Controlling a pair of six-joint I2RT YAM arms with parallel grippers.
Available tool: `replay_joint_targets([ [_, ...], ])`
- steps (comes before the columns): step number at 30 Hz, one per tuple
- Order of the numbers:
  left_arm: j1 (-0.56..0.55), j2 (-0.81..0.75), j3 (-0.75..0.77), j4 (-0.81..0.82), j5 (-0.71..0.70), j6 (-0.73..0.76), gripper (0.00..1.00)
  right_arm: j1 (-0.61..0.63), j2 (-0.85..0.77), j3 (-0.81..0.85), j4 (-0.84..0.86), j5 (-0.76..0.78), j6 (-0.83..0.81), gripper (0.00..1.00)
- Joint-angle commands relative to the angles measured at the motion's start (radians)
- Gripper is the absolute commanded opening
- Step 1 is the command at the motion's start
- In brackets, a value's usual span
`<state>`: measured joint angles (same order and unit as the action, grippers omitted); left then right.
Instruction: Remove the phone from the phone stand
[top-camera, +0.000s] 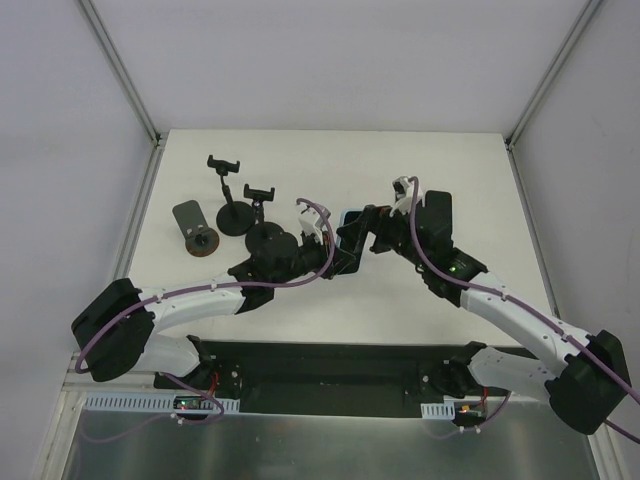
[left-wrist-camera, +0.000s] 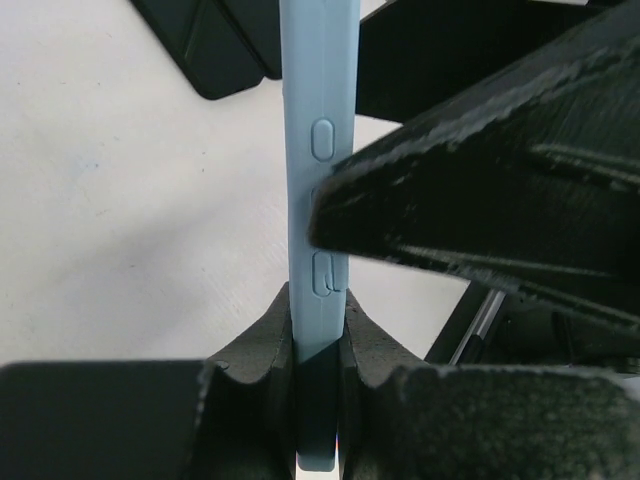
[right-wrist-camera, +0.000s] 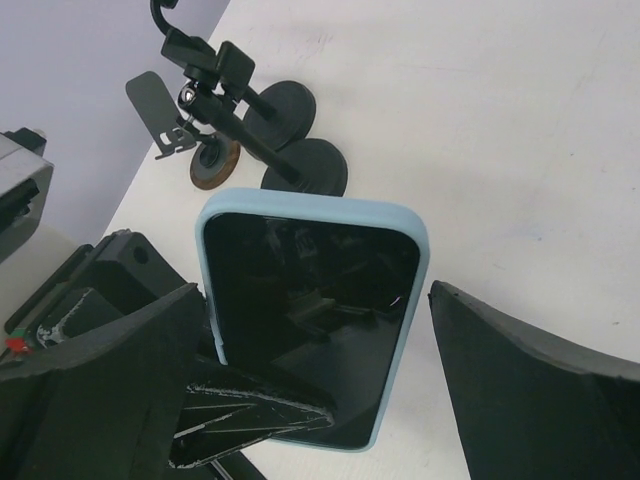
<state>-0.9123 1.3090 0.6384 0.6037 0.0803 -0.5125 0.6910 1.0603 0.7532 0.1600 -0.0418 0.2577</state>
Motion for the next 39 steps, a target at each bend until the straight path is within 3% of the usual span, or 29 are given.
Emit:
replay_joint_targets([
  [1, 0.009, -0.019, 0.027, 0.116, 0.026, -0.02, 0.0, 0.019, 0.024, 0.051, 0.007, 0.005, 0.043, 0.96],
  [8, 0.012, -0.011, 0.033, 0.09, 0.001, -0.029, 0.0, 0.041, 0.033, 0.064, -0.002, 0.011, 0.048, 0.99],
  [10, 0.012, -0.011, 0.037, 0.081, -0.001, -0.026, 0.0, 0.045, 0.036, 0.074, -0.023, 0.036, 0.043, 0.96],
  [12, 0.012, -0.016, 0.038, 0.068, -0.002, -0.02, 0.0, 0.044, 0.052, 0.081, -0.042, 0.036, 0.037, 0.87],
  [15, 0.012, -0.033, 0.037, 0.056, -0.008, -0.008, 0.0, 0.044, 0.07, 0.098, -0.059, 0.036, 0.029, 0.67],
  [16, 0.012, -0.037, 0.037, 0.051, -0.014, -0.003, 0.0, 0.044, 0.075, 0.106, -0.065, 0.036, 0.025, 0.56],
  [18, 0.012, -0.046, 0.037, 0.035, -0.02, 0.003, 0.02, 0.044, 0.087, 0.121, -0.091, 0.066, 0.011, 0.45],
  [19, 0.012, -0.051, 0.038, 0.028, -0.024, 0.009, 0.06, 0.044, 0.092, 0.127, -0.102, 0.072, -0.003, 0.38],
  [20, 0.013, -0.054, 0.04, 0.022, -0.025, 0.012, 0.17, 0.044, 0.101, 0.142, -0.112, 0.082, -0.011, 0.35],
  [23, 0.016, -0.074, 0.043, -0.016, -0.039, 0.028, 0.39, 0.03, 0.119, 0.172, -0.149, 0.098, -0.04, 0.24],
  [25, 0.023, -0.096, 0.046, -0.056, -0.045, 0.043, 0.47, 0.005, 0.139, 0.187, -0.155, 0.095, -0.054, 0.2],
  [26, 0.027, -0.102, 0.052, -0.079, -0.051, 0.049, 0.6, -0.004, 0.147, 0.196, -0.186, 0.094, -0.072, 0.2],
  [30, 0.061, -0.172, 0.07, -0.217, -0.076, 0.078, 0.8, -0.071, 0.205, 0.28, -0.258, 0.108, -0.141, 0.2],
  [35, 0.17, -0.264, 0.128, -0.549, -0.145, 0.097, 0.96, -0.163, 0.377, 0.438, -0.422, 0.108, -0.209, 0.21],
  [39, 0.286, -0.376, 0.156, -0.764, -0.163, 0.1, 0.99, -0.237, 0.526, 0.572, -0.507, 0.103, -0.247, 0.22],
])
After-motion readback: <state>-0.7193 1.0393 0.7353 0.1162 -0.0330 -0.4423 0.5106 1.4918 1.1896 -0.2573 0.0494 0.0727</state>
